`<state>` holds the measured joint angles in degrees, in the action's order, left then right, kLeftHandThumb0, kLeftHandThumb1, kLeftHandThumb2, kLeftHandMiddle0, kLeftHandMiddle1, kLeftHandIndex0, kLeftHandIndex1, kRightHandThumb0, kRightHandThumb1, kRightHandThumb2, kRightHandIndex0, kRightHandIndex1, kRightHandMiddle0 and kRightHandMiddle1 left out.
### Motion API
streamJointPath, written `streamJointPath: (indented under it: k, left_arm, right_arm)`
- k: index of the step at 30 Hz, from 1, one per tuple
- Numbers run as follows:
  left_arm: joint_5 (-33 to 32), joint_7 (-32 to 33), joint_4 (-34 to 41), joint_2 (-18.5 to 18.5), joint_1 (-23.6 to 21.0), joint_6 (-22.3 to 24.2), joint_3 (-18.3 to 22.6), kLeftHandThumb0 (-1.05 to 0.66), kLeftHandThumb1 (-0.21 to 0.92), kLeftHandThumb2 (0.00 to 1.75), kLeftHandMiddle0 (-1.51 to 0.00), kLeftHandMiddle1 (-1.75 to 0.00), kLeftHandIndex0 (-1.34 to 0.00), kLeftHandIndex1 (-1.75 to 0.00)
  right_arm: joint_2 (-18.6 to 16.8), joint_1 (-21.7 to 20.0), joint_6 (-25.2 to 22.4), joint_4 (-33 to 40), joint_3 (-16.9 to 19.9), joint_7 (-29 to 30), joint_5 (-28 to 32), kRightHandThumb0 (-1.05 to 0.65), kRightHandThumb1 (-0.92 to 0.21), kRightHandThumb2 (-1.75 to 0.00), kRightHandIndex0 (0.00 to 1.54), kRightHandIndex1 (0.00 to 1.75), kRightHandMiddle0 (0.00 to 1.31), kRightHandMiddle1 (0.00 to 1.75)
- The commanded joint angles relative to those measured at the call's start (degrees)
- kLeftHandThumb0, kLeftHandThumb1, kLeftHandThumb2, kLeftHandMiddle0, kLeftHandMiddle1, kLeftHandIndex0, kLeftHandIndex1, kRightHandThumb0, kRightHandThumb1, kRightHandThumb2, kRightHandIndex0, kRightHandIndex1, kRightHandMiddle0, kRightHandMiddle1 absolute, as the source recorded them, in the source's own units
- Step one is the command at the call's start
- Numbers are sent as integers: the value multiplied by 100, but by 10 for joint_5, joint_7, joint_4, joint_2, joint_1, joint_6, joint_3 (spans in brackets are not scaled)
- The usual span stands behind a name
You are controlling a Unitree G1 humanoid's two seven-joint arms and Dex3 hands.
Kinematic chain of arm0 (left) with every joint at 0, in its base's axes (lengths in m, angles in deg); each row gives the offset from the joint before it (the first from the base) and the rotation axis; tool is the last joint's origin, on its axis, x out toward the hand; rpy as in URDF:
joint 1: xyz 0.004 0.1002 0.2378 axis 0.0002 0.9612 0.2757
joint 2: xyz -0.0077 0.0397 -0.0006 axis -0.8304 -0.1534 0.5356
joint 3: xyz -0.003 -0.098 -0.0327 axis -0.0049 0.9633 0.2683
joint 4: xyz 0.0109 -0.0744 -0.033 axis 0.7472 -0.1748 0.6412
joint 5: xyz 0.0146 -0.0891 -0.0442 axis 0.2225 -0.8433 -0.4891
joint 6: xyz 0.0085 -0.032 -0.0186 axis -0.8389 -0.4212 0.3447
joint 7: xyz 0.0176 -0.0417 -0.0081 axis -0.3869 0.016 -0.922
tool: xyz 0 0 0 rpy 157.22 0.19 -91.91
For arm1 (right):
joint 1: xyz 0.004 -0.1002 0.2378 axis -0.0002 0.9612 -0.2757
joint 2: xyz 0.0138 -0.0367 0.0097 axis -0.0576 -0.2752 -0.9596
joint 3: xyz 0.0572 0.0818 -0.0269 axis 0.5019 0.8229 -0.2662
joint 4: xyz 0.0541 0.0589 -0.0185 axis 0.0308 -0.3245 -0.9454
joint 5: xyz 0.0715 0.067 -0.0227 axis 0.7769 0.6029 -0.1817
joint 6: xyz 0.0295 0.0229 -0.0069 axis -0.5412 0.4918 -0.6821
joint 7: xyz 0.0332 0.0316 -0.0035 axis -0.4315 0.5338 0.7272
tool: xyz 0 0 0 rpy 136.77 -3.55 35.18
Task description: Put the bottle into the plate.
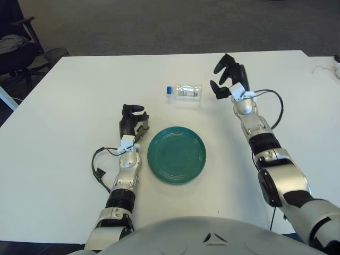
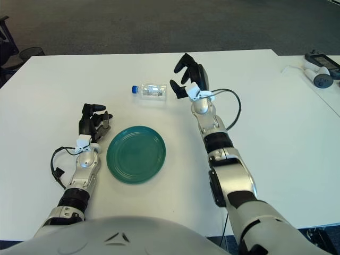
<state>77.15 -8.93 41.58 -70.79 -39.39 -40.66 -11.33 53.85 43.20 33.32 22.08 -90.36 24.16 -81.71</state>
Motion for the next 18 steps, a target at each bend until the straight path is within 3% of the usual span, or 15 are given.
streamJointPath:
  k: [1,9,18]
  left_arm:
    - [1,0,-26,6,24,22,-3,-36,83,65,-61,-118,-25,-175]
    - [-3,2,-32,12,25,12,-3,-36,83,65,-61,-118,-25,-175]
    - [-9,3,-46,15,26,-7,0,-36,83,65,-61,-118,-25,-175]
  right_arm:
    - [-13,-52,30,-61,-15,-27,2,-1,-16,-148,77,165,50,175]
    - [-55,-128,44,-186,-51,-16,-22,-1,-17,-147,76,166,49,175]
    - [-78,-164,34,-254,-71,17,-41,-1,-19,-147,72,171,48,175]
